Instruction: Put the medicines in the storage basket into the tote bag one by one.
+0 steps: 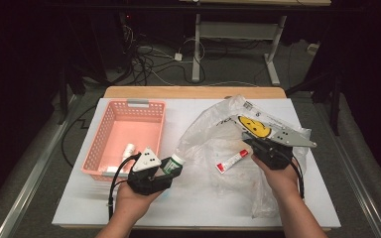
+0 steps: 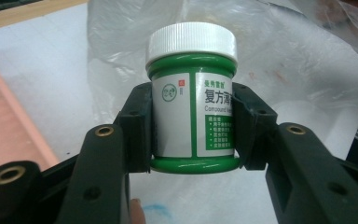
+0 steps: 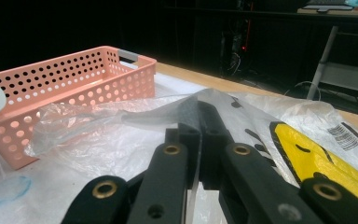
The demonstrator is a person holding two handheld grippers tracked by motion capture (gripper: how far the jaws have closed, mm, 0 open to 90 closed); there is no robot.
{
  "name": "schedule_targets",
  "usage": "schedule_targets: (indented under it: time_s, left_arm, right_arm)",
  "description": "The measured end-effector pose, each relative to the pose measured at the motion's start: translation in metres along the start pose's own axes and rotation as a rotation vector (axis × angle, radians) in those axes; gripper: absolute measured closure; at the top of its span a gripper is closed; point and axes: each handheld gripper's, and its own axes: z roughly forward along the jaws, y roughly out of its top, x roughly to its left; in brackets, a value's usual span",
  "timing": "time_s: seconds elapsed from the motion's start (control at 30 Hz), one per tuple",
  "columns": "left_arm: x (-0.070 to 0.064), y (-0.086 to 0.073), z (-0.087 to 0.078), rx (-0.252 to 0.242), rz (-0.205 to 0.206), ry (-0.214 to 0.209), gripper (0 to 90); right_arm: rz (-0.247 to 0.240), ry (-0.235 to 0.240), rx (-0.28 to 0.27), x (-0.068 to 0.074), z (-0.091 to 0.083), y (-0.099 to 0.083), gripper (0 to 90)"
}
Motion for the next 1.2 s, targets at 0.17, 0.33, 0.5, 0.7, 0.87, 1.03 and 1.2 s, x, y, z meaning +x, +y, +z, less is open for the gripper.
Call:
schedule_targets:
  time_s: [0.17, 0.33, 0.5, 0.7, 0.87, 1.03, 1.2]
  left_arm:
    - [-0.008, 0.001, 0.009, 0.012, 0.014, -0.015, 53.6]
    - [-0.017, 0.001, 0.022, 0.024, 0.03, -0.032, 53.6]
    - [-0.025, 0.001, 0.036, 0.044, 0.042, -0.052, 53.6]
    - [-0.032, 0.001, 0.053, 0.065, 0.059, -0.067, 53.5]
    - [-0.036, 0.0, 0.071, 0.091, 0.084, -0.058, 53.6]
    - [-0.037, 0.0, 0.088, 0.114, 0.082, -0.065, 53.5]
    - [-0.038, 0.004, 0.102, 0.113, 0.083, -0.06, 53.6]
  right_arm:
    - [-0.006, 0.0, 0.001, 0.001, 0.0, 0.0, 90.0]
    - [-0.008, 0.002, 0.003, 0.003, 0.002, 0.0, 90.0]
    - [-0.012, 0.007, 0.003, 0.003, 0.002, 0.0, 90.0]
    - [-0.012, 0.006, 0.002, 0.003, 0.002, 0.001, 90.0]
    - [-0.015, 0.006, 0.004, 0.004, 0.003, 0.001, 90.0]
    - [-0.014, 0.006, 0.005, 0.004, 0.002, 0.001, 90.0]
    - [-0.014, 0.007, 0.004, 0.004, 0.002, 0.001, 90.0]
